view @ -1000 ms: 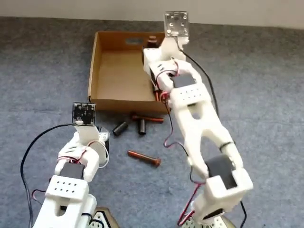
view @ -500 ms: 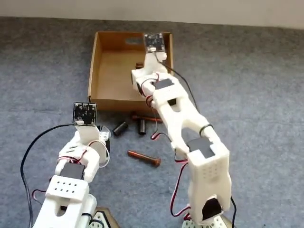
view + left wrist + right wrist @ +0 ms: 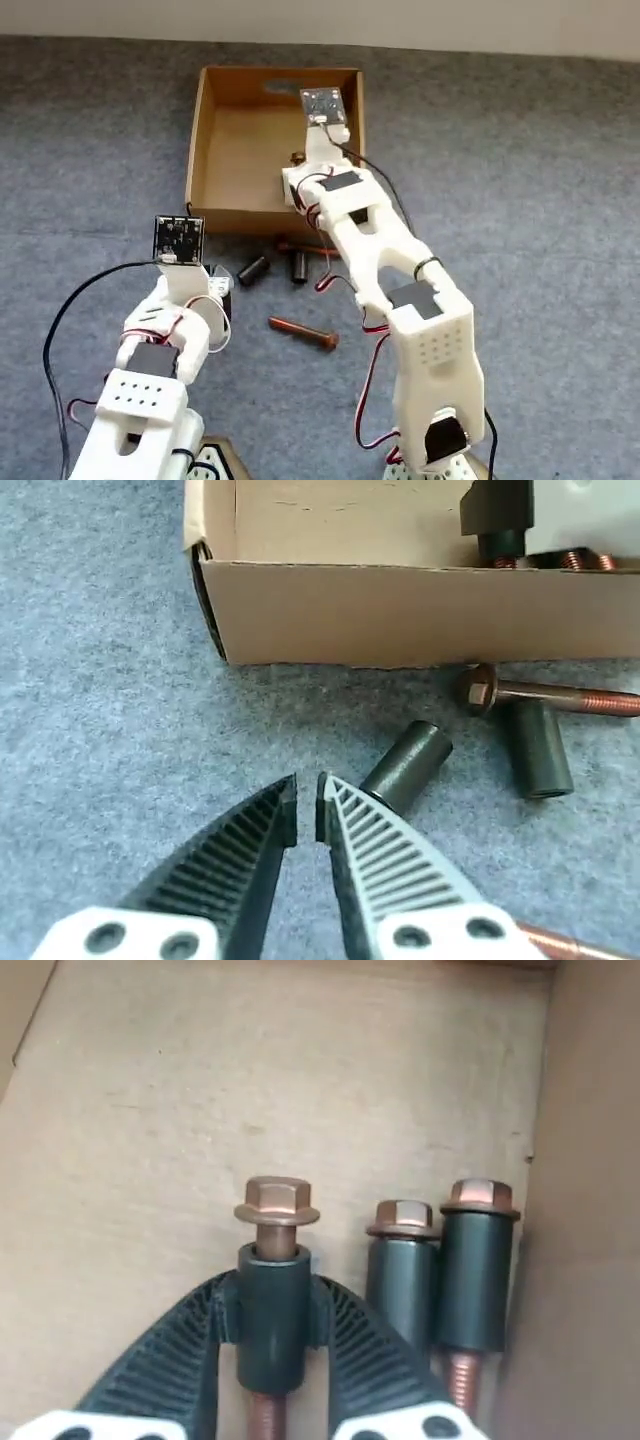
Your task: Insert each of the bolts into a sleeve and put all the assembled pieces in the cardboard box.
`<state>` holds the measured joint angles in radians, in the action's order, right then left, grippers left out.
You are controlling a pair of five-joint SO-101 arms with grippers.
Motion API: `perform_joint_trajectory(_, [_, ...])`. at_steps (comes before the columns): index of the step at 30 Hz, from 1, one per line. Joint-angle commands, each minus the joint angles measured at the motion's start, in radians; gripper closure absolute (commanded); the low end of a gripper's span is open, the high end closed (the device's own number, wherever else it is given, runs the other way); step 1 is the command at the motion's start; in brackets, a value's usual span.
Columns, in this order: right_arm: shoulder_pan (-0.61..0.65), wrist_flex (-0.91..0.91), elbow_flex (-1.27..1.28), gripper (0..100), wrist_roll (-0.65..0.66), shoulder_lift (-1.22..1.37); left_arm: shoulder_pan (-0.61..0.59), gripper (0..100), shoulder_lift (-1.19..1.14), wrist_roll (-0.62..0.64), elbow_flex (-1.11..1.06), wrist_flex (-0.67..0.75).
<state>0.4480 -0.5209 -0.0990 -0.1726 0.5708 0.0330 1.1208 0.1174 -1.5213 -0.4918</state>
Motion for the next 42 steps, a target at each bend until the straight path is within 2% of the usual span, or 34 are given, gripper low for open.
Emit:
perform_joint_trajectory(1, [0.004, -0.021, -0.050, 95.8, -0.009, -0.018, 0.016, 93, 0.019, -0.011, 0.004, 0.020])
perform_joint_trajectory(5, [0.007, -0.031, -0.048, 85.2, -0.009, -0.036, 0.016, 93, 0.019, -0.011, 0.002, 0.020])
perform_joint_trajectory(11, [0.002, -0.130, -0.045, 85.1, -0.005, -0.205, 0.016, 93, 0.019, -0.011, 0.001, 0.020])
perform_joint_trajectory(15, [0.004, -0.295, -0.039, 85.1, -0.003, -0.401, 0.016, 93, 0.019, -0.011, 0.001, 0.020])
perform_joint_trajectory(18, [0.004, -0.467, -0.038, 88.0, -0.003, -0.518, 0.016, 93, 0.019, -0.011, 0.001, 0.020])
perform_joint_trajectory(23, [0.010, -0.654, -0.038, 99.1, 0.000, -0.590, 0.016, 93, 0.019, -0.011, 0.001, 0.020])
perform_joint_trajectory(27, [0.035, -0.740, 0.001, 99.0, 0.081, -0.598, 0.016, 93, 0.019, -0.012, 0.001, 0.020])
perform_joint_trajectory(30, [0.073, -0.734, 0.111, 98.8, 0.097, -0.630, 0.012, 93, 0.019, -0.012, 0.001, 0.020])
perform_joint_trajectory(35, [0.130, -0.545, 0.426, 97.9, 0.097, -0.789, 0.012, 93, 0.019, -0.012, 0.001, 0.020])
perform_joint_trajectory(40, [0.162, -0.338, 0.653, 81.5, 0.095, -0.831, 0.012, 93, 0.019, -0.012, 0.001, 0.020])
perform_joint_trajectory(42, [0.170, -0.312, 0.651, 81.5, 0.095, -0.806, 0.012, 93, 0.019, -0.012, 0.001, 0.020])
